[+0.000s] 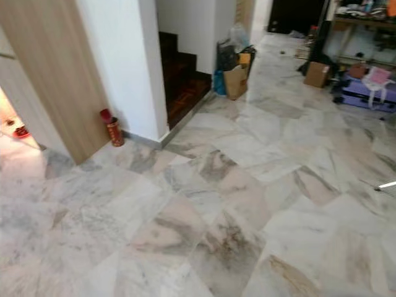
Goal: Move the pillow to the sofa from floor
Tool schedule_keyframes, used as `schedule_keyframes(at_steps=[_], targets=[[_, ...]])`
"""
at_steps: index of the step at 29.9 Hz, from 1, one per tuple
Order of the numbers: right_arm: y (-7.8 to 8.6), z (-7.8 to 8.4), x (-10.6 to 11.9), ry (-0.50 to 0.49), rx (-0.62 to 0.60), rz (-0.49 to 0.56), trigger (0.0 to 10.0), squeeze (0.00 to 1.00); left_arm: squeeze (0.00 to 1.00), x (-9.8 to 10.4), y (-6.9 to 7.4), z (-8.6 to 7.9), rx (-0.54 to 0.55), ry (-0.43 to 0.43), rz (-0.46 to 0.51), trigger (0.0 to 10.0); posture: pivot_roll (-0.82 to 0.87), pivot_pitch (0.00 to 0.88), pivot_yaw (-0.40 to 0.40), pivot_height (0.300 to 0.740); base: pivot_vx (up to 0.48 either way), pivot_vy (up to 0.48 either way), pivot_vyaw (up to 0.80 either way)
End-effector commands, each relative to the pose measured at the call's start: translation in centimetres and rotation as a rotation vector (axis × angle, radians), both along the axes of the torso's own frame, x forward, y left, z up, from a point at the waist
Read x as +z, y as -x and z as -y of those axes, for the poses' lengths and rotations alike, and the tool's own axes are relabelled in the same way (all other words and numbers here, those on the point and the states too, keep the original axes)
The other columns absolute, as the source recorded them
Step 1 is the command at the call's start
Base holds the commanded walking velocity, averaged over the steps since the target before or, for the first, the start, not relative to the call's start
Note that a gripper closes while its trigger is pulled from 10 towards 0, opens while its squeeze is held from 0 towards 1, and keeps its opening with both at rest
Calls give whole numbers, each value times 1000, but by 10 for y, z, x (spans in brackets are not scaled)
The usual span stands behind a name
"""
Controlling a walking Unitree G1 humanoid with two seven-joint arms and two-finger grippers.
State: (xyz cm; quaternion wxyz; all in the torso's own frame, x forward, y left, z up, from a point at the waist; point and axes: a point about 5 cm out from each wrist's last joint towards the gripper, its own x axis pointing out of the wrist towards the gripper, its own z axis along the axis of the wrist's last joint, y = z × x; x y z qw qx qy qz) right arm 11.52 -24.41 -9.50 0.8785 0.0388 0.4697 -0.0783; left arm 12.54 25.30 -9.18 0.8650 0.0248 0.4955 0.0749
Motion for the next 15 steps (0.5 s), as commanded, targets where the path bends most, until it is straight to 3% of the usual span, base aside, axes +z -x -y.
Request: schedule_keyframes(at_steps=[1,9,15], targets=[[4,4,0,0,-18,-2,10000,0,0,-2,3,1,-2,9,-18,10000,-100,0,24,740,0,0,800],[6,3,-1,-1,-9,-8,10000,0,0,-5,8,6,-5,18,-38,10000,-112,0,20,740,0,0,800],[0,-9,-3,-11,4,-16,10000,0,0,-5,8,9,-13,24,-39,10000,-118,0,7,740,0,0,800]])
